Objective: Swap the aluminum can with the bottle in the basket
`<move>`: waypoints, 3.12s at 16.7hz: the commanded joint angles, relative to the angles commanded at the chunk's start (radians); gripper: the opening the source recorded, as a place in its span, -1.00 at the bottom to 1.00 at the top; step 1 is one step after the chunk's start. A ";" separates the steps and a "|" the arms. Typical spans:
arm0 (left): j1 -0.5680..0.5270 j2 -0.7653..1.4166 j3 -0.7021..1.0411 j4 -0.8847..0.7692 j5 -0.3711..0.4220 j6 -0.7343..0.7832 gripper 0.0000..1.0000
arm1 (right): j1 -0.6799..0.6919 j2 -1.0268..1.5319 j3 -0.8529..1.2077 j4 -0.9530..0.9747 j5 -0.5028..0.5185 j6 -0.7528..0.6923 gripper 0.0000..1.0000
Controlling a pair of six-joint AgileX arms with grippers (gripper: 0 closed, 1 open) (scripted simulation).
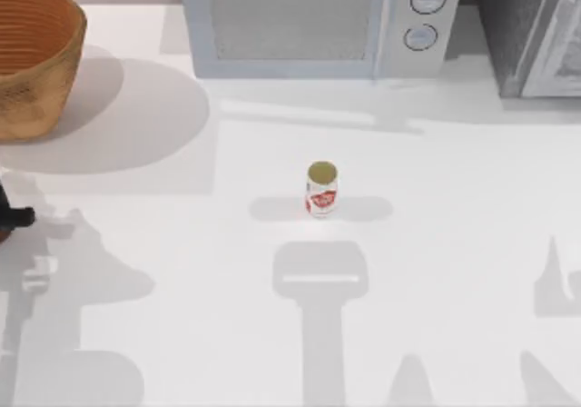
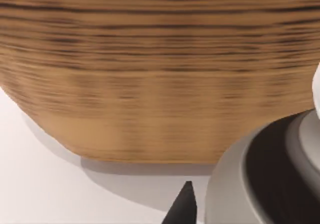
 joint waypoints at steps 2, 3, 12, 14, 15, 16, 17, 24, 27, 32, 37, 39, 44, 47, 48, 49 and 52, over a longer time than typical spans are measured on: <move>0.046 -0.046 0.013 -0.024 -0.024 0.019 -1.00 | 0.000 0.000 0.000 0.000 0.000 0.000 1.00; 0.075 -0.077 0.026 -0.046 -0.040 0.033 -1.00 | 0.000 0.000 0.000 0.000 0.000 0.000 1.00; 0.201 -0.320 0.407 -0.600 -0.143 0.132 -1.00 | 0.000 0.000 0.000 0.000 0.000 0.000 1.00; 0.176 -0.345 0.529 -0.770 -0.137 0.129 -1.00 | 0.000 0.000 0.000 0.000 0.000 0.000 1.00; 0.161 -0.353 0.588 -0.852 -0.130 0.123 -1.00 | 0.000 0.000 0.000 0.000 0.000 0.000 1.00; 0.144 -0.360 0.645 -0.931 -0.120 0.115 -1.00 | 0.000 0.000 0.000 0.000 0.000 0.000 1.00; 0.125 -0.365 0.700 -1.006 -0.109 0.104 -1.00 | 0.000 0.000 0.000 0.000 0.000 0.000 1.00; -0.012 -0.363 0.963 -1.328 -0.019 0.007 -1.00 | 0.000 0.000 0.000 0.000 0.000 0.000 1.00; -0.023 -0.358 0.979 -1.341 -0.010 -0.002 -1.00 | 0.000 0.000 0.000 0.000 0.000 0.000 1.00; -0.022 -0.344 0.982 -1.322 -0.015 -0.001 -1.00 | 0.000 0.000 0.000 0.000 0.000 0.000 1.00; -0.043 -0.204 1.006 -1.220 -0.029 -0.005 -1.00 | 0.000 0.000 0.000 0.000 0.000 0.000 1.00; -0.052 -0.167 1.014 -1.184 -0.036 -0.007 -1.00 | 0.000 0.000 0.000 0.000 0.000 0.000 1.00; -0.053 -0.162 1.015 -1.179 -0.037 -0.008 -0.85 | 0.000 0.000 0.000 0.000 0.000 0.000 1.00; -0.053 -0.162 1.015 -1.179 -0.037 -0.008 -0.40 | 0.000 0.000 0.000 0.000 0.000 0.000 1.00; -0.053 -0.162 1.015 -1.179 -0.037 -0.008 -0.25 | 0.000 0.000 0.000 0.000 0.000 0.000 1.00; -0.053 -0.162 1.015 -1.179 -0.037 -0.008 -0.10 | 0.000 0.000 0.000 0.000 0.000 0.000 1.00; -0.053 -0.162 1.015 -1.179 -0.037 -0.008 0.36 | 0.000 0.000 0.000 0.000 0.000 0.000 1.00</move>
